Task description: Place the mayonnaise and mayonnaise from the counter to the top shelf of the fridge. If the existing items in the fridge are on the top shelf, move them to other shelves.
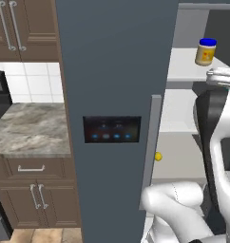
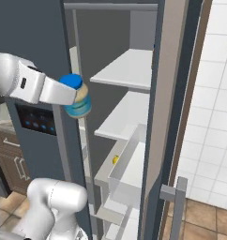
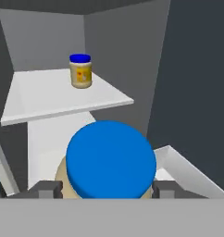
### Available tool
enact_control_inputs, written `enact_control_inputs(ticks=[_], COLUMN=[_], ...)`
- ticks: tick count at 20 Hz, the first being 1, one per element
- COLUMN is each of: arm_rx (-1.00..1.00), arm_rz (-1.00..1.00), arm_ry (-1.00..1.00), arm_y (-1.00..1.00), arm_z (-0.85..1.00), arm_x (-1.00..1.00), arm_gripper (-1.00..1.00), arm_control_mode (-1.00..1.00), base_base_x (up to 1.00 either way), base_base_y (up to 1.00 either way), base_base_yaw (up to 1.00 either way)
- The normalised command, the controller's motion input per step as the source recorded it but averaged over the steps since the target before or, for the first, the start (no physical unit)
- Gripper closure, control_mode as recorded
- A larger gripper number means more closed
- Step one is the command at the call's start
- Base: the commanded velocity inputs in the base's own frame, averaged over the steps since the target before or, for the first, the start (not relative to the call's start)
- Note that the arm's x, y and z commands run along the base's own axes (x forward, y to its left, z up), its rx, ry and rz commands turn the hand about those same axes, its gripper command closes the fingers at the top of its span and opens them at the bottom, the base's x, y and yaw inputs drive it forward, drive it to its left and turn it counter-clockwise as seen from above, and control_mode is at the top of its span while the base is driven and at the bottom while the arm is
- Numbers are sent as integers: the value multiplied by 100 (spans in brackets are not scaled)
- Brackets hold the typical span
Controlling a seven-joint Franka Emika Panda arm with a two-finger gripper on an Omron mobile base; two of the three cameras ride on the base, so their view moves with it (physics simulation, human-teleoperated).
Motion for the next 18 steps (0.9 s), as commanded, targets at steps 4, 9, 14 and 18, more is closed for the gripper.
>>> enact_control_inputs(ticks=[4,9,14,18], arm_rx=[-1,0,-1,-4], arm_rz=[39,2,17,32], arm_ry=[4,-2,-7,-7], arm_y=[-18,0,0,0], arm_z=[24,0,0,0], arm_x=[3,3,42,34], arm_gripper=[100,100,100,100], arm_control_mode=[-100,-100,-100,-100], base_base_x=[0,0,0,0], base_base_y=[0,0,0,0], base_base_yaw=[0,0,0,0])
